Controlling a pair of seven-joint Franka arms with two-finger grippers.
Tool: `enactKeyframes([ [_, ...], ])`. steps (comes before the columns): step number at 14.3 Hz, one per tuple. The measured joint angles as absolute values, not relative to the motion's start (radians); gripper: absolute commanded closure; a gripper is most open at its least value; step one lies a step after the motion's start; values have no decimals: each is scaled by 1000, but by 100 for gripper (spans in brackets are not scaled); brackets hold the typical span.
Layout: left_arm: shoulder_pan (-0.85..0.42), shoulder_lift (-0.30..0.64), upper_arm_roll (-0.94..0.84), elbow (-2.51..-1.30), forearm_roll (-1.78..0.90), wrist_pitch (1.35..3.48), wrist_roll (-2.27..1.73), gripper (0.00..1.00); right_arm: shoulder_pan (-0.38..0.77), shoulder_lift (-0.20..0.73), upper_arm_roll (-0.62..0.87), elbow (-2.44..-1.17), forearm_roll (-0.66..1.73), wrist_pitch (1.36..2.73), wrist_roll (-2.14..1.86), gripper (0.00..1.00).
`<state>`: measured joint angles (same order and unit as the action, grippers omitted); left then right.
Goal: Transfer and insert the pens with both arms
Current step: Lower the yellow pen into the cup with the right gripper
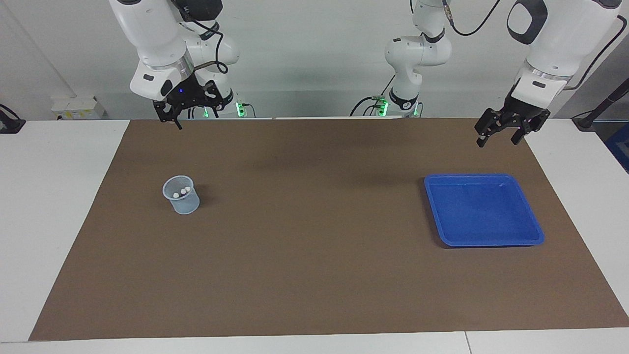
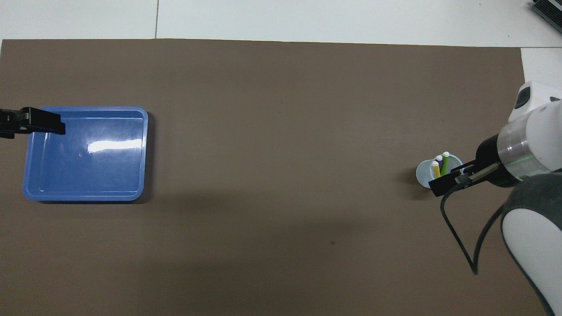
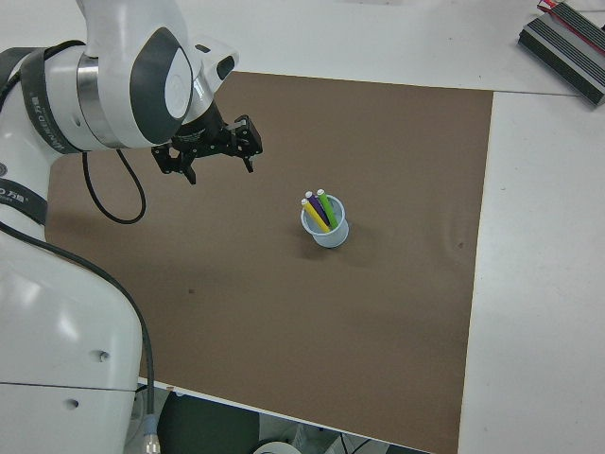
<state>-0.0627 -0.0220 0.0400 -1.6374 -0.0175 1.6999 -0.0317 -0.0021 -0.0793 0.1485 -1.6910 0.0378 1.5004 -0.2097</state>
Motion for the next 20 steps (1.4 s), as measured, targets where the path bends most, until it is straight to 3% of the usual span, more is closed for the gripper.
enactKeyframes([
  [5,-63,-21,36,-1637,-17,1696,-30,0,53,-71,74,-1689,38,1517,-210,0],
  [20,-63,-14,40,-1636,-17,1686,-30,0,35,-46,55,-1674,15,1561,-203,0],
])
